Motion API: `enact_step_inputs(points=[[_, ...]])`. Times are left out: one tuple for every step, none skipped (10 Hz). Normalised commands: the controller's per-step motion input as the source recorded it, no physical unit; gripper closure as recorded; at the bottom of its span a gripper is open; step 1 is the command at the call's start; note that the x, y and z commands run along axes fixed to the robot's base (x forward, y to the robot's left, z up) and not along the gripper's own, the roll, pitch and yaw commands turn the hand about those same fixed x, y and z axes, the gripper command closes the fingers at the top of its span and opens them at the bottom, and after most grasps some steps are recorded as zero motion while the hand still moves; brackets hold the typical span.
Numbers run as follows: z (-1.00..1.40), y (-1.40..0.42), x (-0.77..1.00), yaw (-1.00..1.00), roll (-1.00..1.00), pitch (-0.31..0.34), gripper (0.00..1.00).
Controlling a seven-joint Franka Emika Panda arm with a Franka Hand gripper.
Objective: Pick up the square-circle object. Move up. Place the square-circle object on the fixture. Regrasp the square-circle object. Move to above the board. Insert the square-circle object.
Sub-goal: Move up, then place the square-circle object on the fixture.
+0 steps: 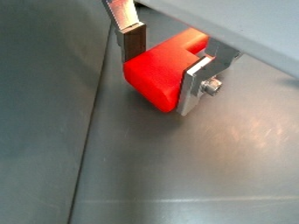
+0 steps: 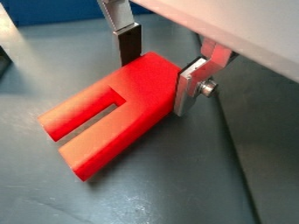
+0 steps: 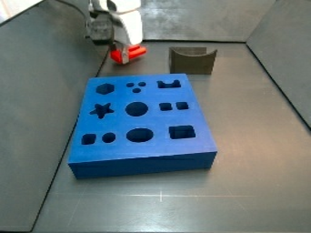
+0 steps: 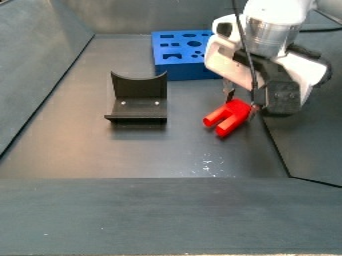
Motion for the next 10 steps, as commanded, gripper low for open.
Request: enact_step_inputs(points=[[0.63, 0.02, 0.02, 0.01, -0.02, 0.044, 1.0], [0.5, 0.01, 0.01, 0.01, -0.03, 0.051, 1.0], [0.37, 0.0, 0.0, 0.01, -0.04, 0.046, 1.0], [0.19, -0.01, -0.01, 0.01, -0.05, 0.036, 1.0], [1.0, 0.0, 0.0, 0.0, 0.0, 0.0, 1.0], [1.0, 0.0, 0.0, 0.0, -0.01, 0.008, 1.0], [1.0, 0.0, -0.01, 0.0, -0.01, 0.021, 1.0], [1.0, -0.01, -0.01, 0.01, -0.03, 0.027, 1.0], [1.0, -0.01, -0.01, 0.01, -0.03, 0.03, 1.0], [1.0, -0.01, -0.02, 0.01, -0.05, 0.032, 1.0]])
